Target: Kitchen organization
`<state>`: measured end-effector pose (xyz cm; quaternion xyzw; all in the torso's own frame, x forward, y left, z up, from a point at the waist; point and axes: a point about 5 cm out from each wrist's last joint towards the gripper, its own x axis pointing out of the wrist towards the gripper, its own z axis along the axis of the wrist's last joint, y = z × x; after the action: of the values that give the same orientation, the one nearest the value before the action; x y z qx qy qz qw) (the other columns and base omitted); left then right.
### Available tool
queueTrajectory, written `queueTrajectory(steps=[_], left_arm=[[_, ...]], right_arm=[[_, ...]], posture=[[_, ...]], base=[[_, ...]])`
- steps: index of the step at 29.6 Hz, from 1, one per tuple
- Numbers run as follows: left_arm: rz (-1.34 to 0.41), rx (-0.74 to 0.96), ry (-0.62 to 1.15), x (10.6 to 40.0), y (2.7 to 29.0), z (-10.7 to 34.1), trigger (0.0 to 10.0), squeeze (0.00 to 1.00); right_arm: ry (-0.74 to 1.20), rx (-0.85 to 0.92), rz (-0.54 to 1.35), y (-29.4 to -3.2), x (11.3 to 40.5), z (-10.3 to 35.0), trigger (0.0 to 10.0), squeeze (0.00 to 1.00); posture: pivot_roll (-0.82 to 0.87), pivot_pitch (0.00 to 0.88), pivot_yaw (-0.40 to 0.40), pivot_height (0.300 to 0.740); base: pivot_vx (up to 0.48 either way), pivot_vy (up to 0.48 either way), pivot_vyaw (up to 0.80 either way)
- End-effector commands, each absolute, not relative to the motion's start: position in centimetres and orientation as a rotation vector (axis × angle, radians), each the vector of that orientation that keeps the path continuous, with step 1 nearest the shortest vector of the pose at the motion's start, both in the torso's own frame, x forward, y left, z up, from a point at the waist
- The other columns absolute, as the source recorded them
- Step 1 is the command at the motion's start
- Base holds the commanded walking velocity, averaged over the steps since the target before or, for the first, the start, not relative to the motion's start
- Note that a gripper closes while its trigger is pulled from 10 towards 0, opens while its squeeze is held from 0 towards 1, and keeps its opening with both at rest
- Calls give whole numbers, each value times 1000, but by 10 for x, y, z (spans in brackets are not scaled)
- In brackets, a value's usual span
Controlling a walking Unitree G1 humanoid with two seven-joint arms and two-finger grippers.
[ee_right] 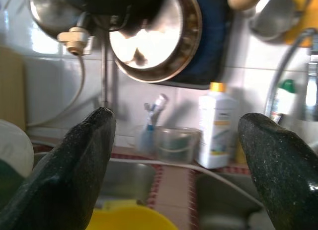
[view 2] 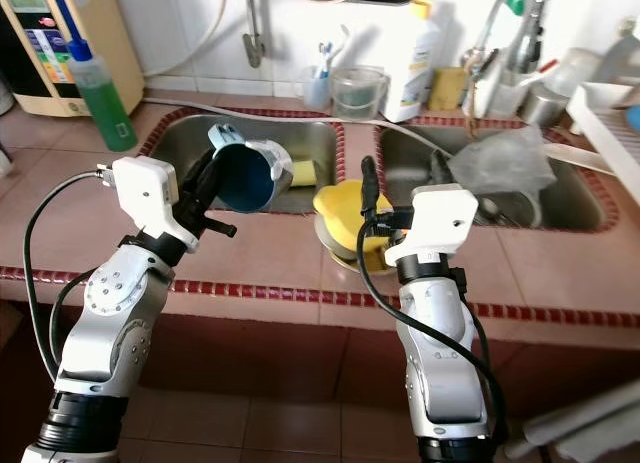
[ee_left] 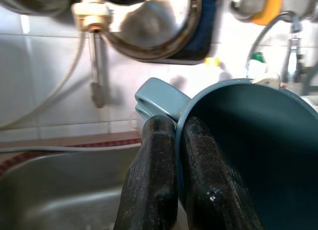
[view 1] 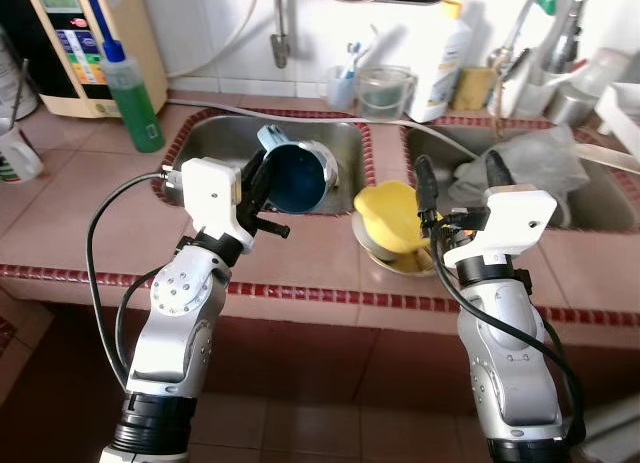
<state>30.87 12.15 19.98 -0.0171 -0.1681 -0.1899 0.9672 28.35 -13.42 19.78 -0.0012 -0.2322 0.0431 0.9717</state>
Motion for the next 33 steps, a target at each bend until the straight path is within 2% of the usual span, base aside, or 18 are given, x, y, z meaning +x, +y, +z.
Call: queueTrajectory(steps=[1,13,22,33], left_arm=[[-373,-25,-349,309,125,203,10000,0],[-370,-37,-351,310,125,203,10000,0],[-352,-73,-364,310,126,206,10000,0],[-403,32,-341,314,136,204,10000,0]], right_arm=[[-490,1,97,-131,283,202,10000,0],[-485,-6,127,-129,281,202,10000,0],[-477,-7,191,-121,277,202,10000,0],[-437,24,278,-109,267,206,10000,0]], posture=[[-107,68,18,740],[-111,68,14,740],[-112,59,9,740],[-118,57,14,740]], base=[[480,0,0],[445,0,0],[0,0,0],[0,0,0]])
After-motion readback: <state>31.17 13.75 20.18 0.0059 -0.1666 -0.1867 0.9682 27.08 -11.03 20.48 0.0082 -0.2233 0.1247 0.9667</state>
